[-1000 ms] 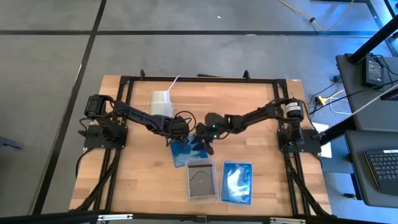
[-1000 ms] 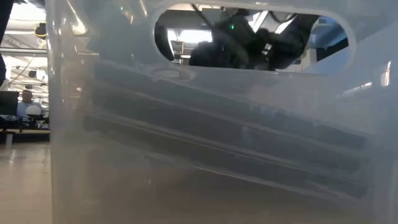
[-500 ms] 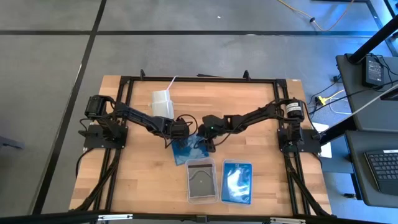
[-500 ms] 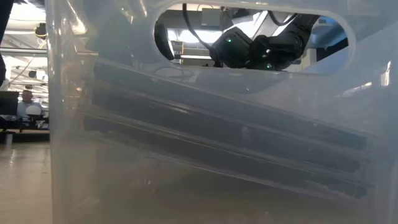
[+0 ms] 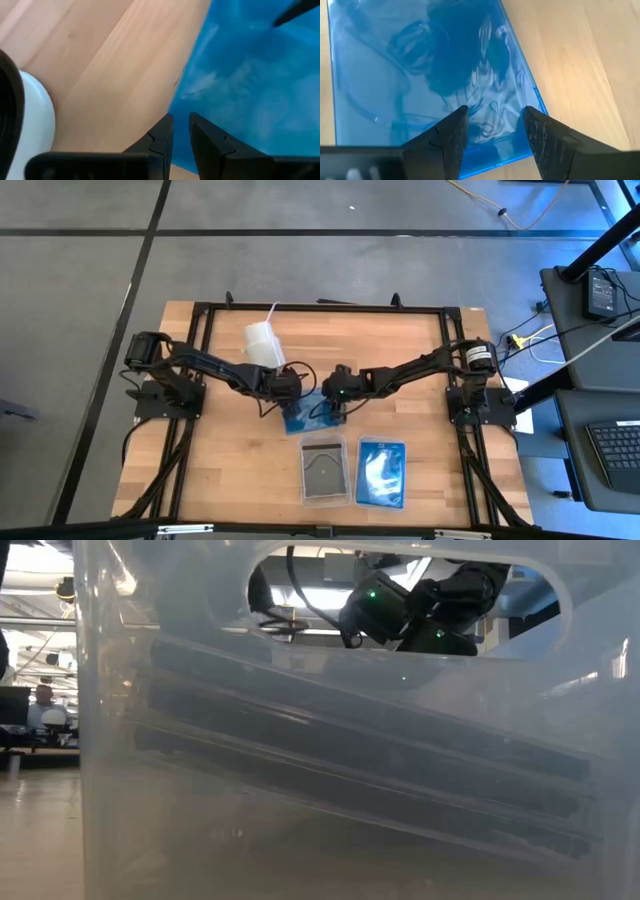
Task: Pick & place jewel cases by type
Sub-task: Put the blue cd case into the right transparent bin
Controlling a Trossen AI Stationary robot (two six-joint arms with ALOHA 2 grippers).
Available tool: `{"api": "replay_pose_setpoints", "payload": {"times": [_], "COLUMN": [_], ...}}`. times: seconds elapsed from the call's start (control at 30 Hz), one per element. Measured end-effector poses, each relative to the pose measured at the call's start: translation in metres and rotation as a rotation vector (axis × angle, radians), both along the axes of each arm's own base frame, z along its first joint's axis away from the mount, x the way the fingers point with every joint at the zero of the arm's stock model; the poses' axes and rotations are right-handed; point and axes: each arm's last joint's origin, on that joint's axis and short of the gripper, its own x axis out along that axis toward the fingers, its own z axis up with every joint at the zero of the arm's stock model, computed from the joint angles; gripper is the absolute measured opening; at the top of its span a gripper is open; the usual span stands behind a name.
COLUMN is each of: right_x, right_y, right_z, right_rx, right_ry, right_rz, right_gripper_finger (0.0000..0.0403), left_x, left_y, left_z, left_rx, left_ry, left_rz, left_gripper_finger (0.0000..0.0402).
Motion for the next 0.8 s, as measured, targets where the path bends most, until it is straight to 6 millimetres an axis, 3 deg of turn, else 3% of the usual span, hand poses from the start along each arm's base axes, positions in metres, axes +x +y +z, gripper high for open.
{"api": "replay_pose_setpoints", "payload": {"times": [0.27, 0.47, 0.6, 0.8], "right_x": [-0.002, -0.002, -0.003, -0.004], "right_y": [-0.001, -0.002, -0.008, -0.022], "right_z": [0.0, -0.001, -0.001, -0.001], "right_rx": [0.004, -0.042, -0.039, -0.022], "right_ry": [0.014, 0.024, 0.032, 0.035], "right_rz": [-0.024, -0.024, -0.036, -0.099], "right_gripper_finger": [0.0181, 0.018, 0.018, 0.018], "left_x": [-0.004, 0.001, 0.0, -0.002], "left_y": [-0.005, -0.013, -0.018, -0.028], "left_z": [0.022, 0.022, 0.022, 0.021], "left_rx": [0.01, -0.019, -0.015, -0.01], "left_ry": [-0.07, -0.104, -0.101, -0.089], "left_rz": [-0.099, -0.152, -0.166, -0.201], "left_gripper_finger": [0.0061, 0.0066, 0.0095, 0.0175]}}
